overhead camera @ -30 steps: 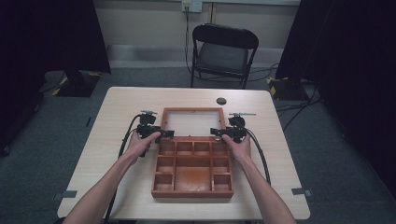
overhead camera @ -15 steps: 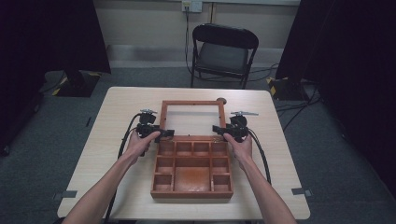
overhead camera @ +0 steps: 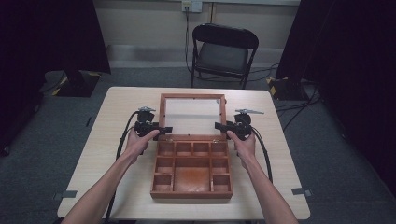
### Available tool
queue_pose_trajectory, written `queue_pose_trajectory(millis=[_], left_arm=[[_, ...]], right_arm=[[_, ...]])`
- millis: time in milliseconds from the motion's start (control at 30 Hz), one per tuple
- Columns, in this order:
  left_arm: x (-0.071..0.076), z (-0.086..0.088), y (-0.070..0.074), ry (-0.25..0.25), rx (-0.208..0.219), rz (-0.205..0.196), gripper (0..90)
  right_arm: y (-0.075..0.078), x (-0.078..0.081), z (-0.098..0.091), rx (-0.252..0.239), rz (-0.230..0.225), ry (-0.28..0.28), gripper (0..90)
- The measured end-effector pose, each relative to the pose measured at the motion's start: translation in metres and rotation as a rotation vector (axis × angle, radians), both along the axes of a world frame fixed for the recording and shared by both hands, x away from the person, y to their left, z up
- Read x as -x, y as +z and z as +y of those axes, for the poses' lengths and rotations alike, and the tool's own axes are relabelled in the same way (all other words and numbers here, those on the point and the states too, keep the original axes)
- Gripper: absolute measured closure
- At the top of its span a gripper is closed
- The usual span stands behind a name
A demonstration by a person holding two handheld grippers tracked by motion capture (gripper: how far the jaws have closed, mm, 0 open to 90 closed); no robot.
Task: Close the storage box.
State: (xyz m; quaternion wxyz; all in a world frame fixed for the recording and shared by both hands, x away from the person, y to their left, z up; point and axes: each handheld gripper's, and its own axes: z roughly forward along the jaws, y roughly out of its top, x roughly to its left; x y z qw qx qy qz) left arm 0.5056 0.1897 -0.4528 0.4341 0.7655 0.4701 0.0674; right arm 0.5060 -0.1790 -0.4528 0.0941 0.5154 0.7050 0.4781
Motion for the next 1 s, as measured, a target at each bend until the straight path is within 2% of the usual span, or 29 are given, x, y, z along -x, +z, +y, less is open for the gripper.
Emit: queue_pose_trajectory(millis=[167,500,600,667,733,1000], left_arm=[[0.003,0.003,0.006,-0.002,0.010,-0.021,34.9],[0.008,0.007,0.014,0.004,0.009,-0.049,44.6],[0.009,0.008,0.017,0.006,0.011,-0.061,45.1],[0.010,0.008,0.019,0.019,0.021,-0.069,46.7],[0.010,0.009,0.020,0.025,0.018,-0.072,49.7],[0.016,0.014,0.025,0.010,0.025,-0.094,58.5]], right_arm=[[0.006,0.003,-0.004,-0.013,-0.015,0.007,44.3],[0.014,0.007,-0.006,-0.007,-0.026,0.002,51.3],[0.018,0.009,-0.006,0.002,-0.028,-0.002,54.8],[0.020,0.010,-0.006,0.028,-0.034,-0.007,58.6],[0.023,0.012,-0.005,0.046,-0.033,-0.003,58.8],[0.030,0.017,-0.008,0.033,-0.039,0.008,61.1]])
